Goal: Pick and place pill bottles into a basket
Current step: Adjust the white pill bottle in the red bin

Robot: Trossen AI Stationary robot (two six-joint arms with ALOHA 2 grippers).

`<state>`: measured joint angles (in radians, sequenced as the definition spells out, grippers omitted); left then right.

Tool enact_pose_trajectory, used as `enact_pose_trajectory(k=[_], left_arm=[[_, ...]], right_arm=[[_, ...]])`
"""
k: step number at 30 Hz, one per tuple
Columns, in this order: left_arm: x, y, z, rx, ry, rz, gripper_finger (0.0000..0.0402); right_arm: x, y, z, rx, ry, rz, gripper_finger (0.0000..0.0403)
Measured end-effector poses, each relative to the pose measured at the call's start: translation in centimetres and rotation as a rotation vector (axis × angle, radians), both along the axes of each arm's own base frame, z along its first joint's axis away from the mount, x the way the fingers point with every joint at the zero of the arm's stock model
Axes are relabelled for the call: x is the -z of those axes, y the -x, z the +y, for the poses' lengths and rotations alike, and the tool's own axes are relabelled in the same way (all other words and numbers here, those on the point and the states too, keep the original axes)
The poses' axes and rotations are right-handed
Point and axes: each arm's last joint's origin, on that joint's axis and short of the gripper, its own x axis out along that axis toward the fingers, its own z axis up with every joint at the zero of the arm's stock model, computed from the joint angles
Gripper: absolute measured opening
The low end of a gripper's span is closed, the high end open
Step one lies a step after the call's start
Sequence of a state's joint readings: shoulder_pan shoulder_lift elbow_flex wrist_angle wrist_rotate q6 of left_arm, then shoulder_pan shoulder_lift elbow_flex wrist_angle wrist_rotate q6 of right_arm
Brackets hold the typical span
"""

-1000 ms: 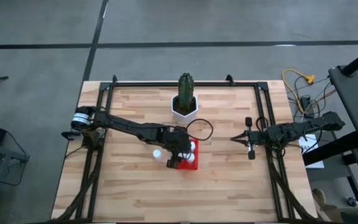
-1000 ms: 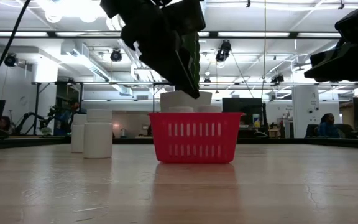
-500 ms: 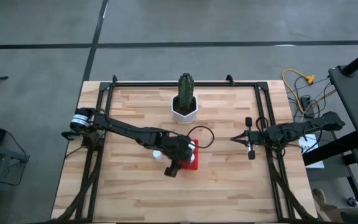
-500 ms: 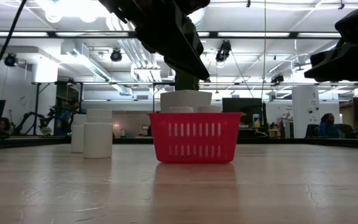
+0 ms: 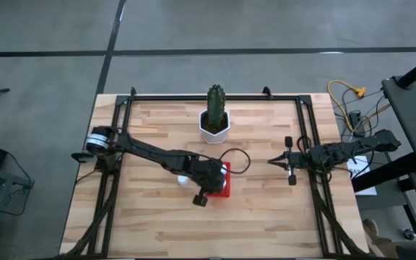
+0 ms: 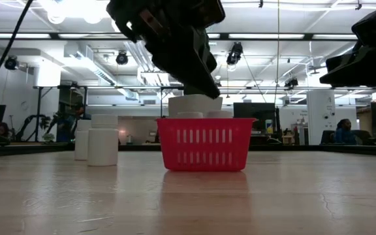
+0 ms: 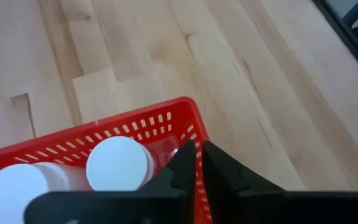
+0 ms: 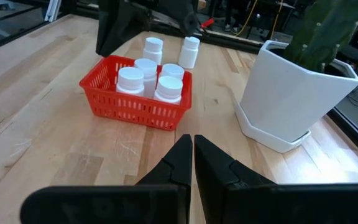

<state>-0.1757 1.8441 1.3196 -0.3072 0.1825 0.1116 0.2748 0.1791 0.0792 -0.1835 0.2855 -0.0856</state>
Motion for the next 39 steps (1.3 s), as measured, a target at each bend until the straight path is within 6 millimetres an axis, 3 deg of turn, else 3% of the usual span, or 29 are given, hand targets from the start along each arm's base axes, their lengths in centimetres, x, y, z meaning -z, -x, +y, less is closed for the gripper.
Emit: enact_pose_trajectory(k=[6,33,39], left_arm=[[1.1,-0.4,0.0,-0.001,-0.005,0.023,0.0001],[1.7,-0.7,0.2,-0.057,-0.058,0.004,0.0],[2.8,-1.1,0.2,-0.072,-0.052,0.025,0.0]], right_arm=[[0.0,0.0,0.0,0.001,0.0,0.001,0.0008],[0.0,0.0,0.0,0.001,0.0,0.0,0.0008],[0.0,0.0,0.0,0.001,0.0,0.0,0.0008]])
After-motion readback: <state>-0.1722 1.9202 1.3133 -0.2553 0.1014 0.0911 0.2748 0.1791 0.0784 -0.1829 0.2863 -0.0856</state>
